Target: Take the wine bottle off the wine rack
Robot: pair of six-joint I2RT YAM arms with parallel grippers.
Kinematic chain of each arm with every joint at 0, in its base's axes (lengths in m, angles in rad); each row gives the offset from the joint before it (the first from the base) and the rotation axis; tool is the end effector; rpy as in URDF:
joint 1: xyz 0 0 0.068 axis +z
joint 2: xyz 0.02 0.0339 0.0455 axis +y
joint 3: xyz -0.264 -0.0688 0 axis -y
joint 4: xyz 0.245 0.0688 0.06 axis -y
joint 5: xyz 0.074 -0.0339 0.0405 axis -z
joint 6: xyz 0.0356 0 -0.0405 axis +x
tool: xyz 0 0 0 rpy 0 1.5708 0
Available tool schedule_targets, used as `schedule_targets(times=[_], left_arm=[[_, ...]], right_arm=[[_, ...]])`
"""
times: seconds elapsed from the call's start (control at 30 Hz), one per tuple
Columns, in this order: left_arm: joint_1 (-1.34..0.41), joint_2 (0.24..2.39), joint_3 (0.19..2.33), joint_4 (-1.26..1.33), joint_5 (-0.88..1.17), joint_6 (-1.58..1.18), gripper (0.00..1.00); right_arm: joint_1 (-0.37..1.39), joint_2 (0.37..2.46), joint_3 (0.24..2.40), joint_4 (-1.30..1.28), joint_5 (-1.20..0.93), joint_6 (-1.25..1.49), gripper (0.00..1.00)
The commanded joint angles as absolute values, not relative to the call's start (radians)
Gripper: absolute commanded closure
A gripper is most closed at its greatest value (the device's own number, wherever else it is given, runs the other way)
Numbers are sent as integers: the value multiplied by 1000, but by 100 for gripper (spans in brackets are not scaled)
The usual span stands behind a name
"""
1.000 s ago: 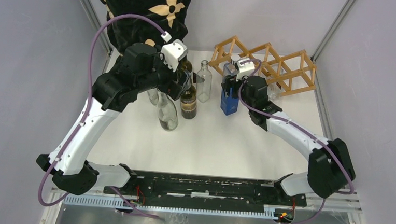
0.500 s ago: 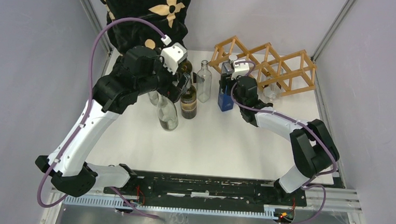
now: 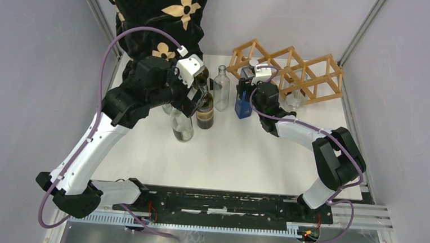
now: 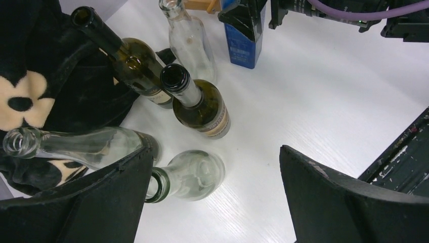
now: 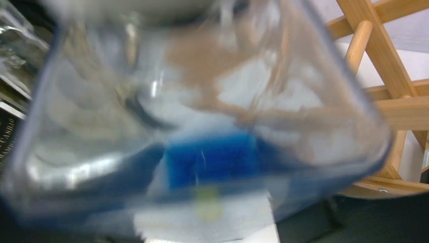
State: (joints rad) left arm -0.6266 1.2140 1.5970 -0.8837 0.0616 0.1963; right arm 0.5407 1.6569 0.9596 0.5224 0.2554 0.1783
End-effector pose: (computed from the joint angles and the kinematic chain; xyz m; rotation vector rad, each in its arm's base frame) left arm 0.1840 -0.1359 0.4555 0.8694 1.8971 -0.3268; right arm 0.3269 0.1857 0.2463 -0.1292 1.7449 0.3043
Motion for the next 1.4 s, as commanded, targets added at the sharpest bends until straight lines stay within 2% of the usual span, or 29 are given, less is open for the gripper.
schedule_targets(times=[0.0, 0.13, 0.37, 0.53, 0.77, 0.93, 1.03, 1.37], left_arm=[[-623, 1185, 1602, -811, 70, 243, 0], [-624, 1193, 1619, -814, 75, 233, 0], [-624, 1197, 1639, -827, 79, 225, 0], [-623, 1203, 1665, -842, 57, 229, 0], [-623, 1215, 1681, -856, 22, 243, 0], [-623, 1219, 1686, -857, 36, 237, 0], [-622, 1220, 1687, -855, 35, 236, 0], [-623, 1225, 1693, -845, 32, 240, 0]], right_arm=[[541, 1579, 1011, 621, 263, 162, 14], [541, 1555, 1020, 567, 259, 154, 2], [540, 1450, 1018, 451, 266, 174, 2], [508, 1323, 1045, 222, 274, 237, 2], [296, 1202, 997, -45, 229, 425, 2], [245, 1191, 909, 104, 11, 433, 2], [246, 1268, 945, 118, -132, 434, 2], [252, 1439, 955, 161, -148, 470, 2]])
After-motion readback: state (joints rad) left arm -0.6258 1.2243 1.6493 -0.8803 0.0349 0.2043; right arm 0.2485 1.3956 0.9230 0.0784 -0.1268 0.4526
